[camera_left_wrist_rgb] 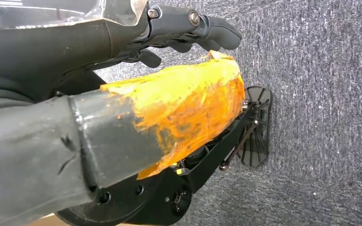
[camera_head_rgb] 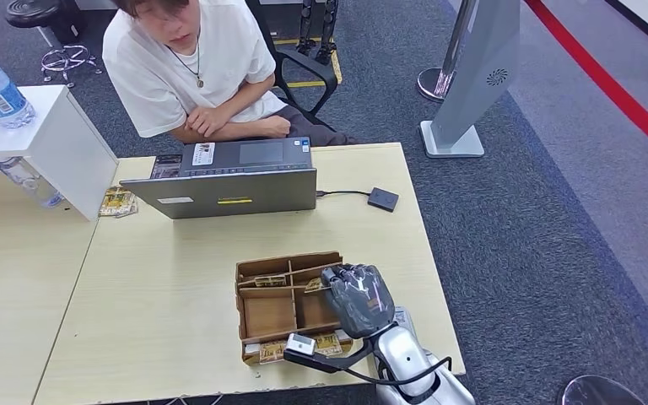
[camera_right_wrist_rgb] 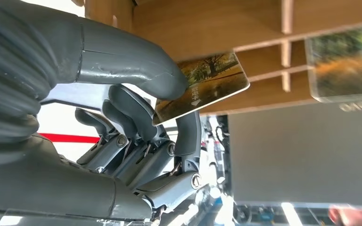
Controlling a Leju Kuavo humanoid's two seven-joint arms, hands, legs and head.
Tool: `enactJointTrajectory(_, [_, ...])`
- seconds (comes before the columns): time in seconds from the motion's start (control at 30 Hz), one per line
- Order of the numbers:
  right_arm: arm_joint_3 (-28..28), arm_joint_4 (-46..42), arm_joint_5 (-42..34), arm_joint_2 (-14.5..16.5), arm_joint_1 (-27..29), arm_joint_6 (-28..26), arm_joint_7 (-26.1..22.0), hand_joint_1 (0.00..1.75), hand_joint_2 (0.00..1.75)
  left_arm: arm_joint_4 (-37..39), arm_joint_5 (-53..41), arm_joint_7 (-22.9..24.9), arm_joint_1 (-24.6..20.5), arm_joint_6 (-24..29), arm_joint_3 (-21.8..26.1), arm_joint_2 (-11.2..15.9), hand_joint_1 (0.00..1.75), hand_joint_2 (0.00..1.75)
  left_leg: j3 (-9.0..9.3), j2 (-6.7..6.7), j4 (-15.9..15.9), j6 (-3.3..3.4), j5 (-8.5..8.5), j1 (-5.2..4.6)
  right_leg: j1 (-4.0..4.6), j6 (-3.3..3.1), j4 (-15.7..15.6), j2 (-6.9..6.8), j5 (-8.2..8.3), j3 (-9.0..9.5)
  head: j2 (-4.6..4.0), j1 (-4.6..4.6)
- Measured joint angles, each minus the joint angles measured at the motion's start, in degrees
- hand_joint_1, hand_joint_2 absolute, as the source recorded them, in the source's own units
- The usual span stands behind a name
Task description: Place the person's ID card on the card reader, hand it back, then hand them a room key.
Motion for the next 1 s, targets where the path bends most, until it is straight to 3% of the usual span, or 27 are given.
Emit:
enactJointTrajectory(0.47, [-6.2,-15.7,0.9,1.2,6.0,0.0,-8.2,1.75,1.75,1.0,3.1,-1.2,-0.3,1.0,-2.6,0.0,0.00,0.00,-0.03,0.00,0.0,0.00,-0.02,0.00,0.00,0.00,0.0,-0.01,-0.01,-0.02,0.00,-0.01])
enactJointTrajectory(1.0, [-14.8,-25.3,-3.2,7.1,9.6,0.0,-20.1,1.75,1.75,2.0,4.7,-1.8,-0.5,1.4,-5.5,0.0,0.00,0.00,-0.04,0.00,0.0,0.00,-0.01,0.00,0.00,0.00,0.0,0.00,-0.01,-0.02,0.00,-0.01])
